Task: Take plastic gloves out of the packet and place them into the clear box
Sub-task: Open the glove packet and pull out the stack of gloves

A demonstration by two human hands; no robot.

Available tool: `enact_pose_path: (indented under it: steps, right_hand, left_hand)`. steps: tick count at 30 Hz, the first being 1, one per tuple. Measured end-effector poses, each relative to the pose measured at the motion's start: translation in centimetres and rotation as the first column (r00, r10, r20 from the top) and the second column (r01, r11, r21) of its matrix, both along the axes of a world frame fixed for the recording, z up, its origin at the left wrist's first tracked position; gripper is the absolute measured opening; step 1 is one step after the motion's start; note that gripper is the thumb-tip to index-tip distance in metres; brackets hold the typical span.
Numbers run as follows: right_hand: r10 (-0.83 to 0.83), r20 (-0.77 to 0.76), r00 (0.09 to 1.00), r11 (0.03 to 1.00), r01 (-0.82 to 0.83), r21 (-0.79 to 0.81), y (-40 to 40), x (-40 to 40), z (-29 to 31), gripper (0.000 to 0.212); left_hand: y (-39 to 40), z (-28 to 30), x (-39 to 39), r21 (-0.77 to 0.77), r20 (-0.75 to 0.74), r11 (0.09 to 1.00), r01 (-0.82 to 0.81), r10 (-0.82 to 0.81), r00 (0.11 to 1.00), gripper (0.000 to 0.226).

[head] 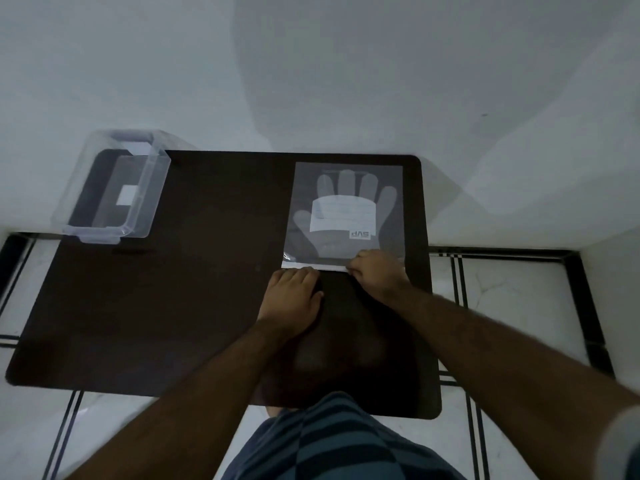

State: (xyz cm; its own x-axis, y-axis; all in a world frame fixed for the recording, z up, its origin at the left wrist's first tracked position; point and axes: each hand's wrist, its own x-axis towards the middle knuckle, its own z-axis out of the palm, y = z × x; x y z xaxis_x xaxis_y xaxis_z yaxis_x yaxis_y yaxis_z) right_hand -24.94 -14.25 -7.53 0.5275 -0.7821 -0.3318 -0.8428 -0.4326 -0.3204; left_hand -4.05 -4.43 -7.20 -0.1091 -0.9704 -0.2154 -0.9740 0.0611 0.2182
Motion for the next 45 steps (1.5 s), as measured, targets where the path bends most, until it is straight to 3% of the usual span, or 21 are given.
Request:
enact_pose_path:
  steps: [10,13,17,26,33,37,41,45]
  right_hand:
    - [0.005,0.049,0.999,0.993,-0.011,0.114,-1.8,0.4,-0.5,0.023]
    - [-0.047,0.082,0.995,0.986,0.033,0.164,-2.3,0.4,-0.7,0.019]
    - [-0.220,0.158,0.963,0.925,0.154,0.348,-3.5,0.2,-0.6,0.008]
    - [-0.254,0.084,0.964,0.887,0.197,0.418,-5.0,1.0,-0.6,0.007]
    - [-0.157,-0.004,0.988,0.949,0.152,0.277,-3.7,2.3,0.1,0.011]
    - [-0.205,0.072,0.976,0.967,0.190,0.167,-3.5,2.4,0.4,0.008]
    - [-0.232,0.192,0.953,0.972,0.221,0.081,-4.0,2.3,0.4,0.009]
    - [-0.261,0.260,0.930,0.963,0.268,0.007,-4.7,2.1,0.5,0.009]
  left_hand:
    - [-0.5,-2.1,-1.2,-0.007,-0.007,0.994,0.113,-0.113,0.994,0.052]
    - [-0.7,-2.7,-1.4,-0.014,-0.024,0.990,0.139,-0.139,0.990,0.057]
    - [-1.1,-3.1,-1.7,0.006,-0.027,0.986,0.170,-0.169,0.985,0.065]
    - [-0.2,-4.6,-1.2,0.078,0.015,0.978,0.194,-0.196,0.980,0.072]
    - [-0.1,-4.7,-1.2,0.133,0.021,0.975,0.176,-0.180,0.983,0.073]
    - [-0.8,-4.4,-1.5,0.117,-0.005,0.980,0.158,-0.159,0.987,0.069]
    - [-3.2,-3.3,-2.8,-0.001,-0.061,0.997,0.080,-0.080,0.995,0.061]
    - [-6.6,-2.5,-3.2,0.011,-0.036,0.997,0.082,-0.082,0.996,0.040]
